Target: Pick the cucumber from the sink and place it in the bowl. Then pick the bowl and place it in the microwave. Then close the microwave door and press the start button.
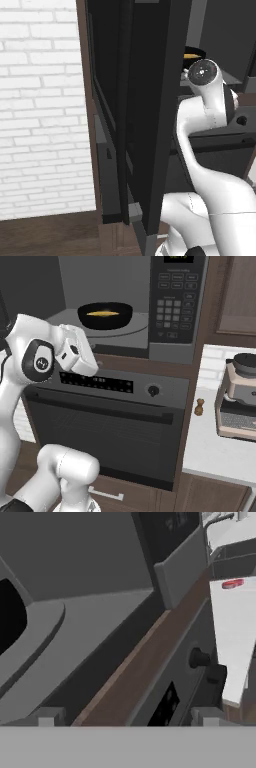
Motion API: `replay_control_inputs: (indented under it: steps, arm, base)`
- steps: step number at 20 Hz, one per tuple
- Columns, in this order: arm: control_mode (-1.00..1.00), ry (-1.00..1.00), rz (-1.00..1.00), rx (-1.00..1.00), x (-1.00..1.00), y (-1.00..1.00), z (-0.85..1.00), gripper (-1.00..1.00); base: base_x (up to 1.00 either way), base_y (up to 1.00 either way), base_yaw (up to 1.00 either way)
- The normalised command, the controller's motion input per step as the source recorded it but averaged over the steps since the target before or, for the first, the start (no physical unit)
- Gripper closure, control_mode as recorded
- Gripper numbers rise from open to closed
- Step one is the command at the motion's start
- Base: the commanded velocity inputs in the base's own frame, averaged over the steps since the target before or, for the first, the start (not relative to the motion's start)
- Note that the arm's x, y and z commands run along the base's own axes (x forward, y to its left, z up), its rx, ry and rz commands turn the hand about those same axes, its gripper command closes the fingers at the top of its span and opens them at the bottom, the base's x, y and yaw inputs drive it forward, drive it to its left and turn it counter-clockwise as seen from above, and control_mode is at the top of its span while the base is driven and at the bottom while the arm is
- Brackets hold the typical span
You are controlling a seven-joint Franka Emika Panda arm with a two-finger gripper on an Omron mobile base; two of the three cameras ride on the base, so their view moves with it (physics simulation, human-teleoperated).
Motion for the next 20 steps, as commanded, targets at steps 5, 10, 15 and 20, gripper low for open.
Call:
replay_control_inputs:
  steps: [5, 10, 15, 20]
  arm:
    - [-1.00, 0.00, -0.07, -0.32, -0.09, -0.31, -0.18, -1.00]
    - [-1.00, -0.01, -0.09, -0.32, -0.19, -0.16, -0.28, -1.00]
    - [-1.00, -0.03, -0.13, -0.31, -0.20, 0.00, -0.30, -1.00]
    - [-1.00, -0.05, -0.17, -0.29, -0.37, 0.01, -0.12, -1.00]
  base:
    - [0.00, 0.00, 0.00]
    - [0.00, 0.00, 0.00]
    - [0.00, 0.00, 0.00]
    - [0.00, 0.00, 0.00]
